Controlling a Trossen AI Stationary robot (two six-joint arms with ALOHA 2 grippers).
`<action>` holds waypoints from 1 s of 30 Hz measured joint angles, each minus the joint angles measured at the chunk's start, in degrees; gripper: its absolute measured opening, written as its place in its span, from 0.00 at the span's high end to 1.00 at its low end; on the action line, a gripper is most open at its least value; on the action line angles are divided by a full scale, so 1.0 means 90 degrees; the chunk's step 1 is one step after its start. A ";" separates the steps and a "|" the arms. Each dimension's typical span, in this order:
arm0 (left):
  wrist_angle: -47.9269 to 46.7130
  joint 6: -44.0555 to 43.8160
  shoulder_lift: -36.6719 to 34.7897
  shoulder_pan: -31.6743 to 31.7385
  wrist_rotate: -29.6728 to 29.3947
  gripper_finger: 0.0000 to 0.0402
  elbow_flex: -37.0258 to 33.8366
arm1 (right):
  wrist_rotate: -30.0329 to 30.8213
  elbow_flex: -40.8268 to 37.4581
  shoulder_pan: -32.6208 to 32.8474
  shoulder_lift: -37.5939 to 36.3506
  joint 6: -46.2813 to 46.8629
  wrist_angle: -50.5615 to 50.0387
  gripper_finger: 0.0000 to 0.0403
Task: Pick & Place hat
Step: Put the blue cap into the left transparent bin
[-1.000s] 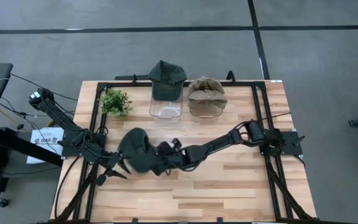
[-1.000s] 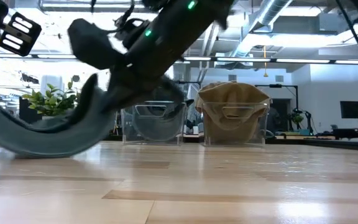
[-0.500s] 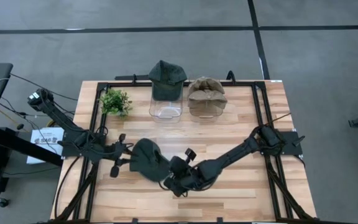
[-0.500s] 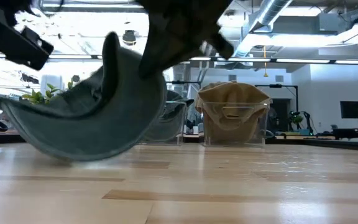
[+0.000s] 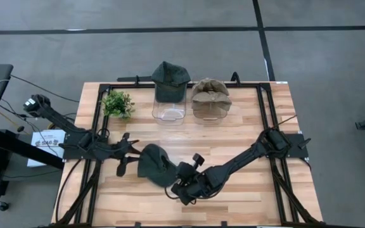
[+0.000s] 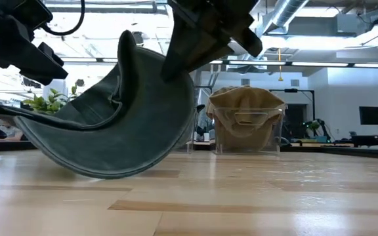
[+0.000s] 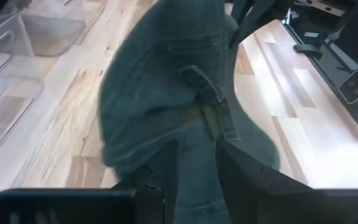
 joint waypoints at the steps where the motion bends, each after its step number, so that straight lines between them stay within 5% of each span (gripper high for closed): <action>1: -0.0033 0.0000 0.0000 0.0025 0.0000 0.75 0.0000 | 0.0003 0.0002 0.0029 0.0000 0.0027 -0.0044 0.99; 13: -0.0437 0.0017 0.0012 0.0318 0.0334 0.73 -0.0051 | 0.0044 0.0005 0.0265 0.0000 -0.0112 -0.0027 1.00; 30: -0.0421 0.0529 0.0010 0.0363 0.0819 0.53 -0.0123 | 0.0031 0.0010 0.0376 0.0000 -0.0363 0.0063 1.00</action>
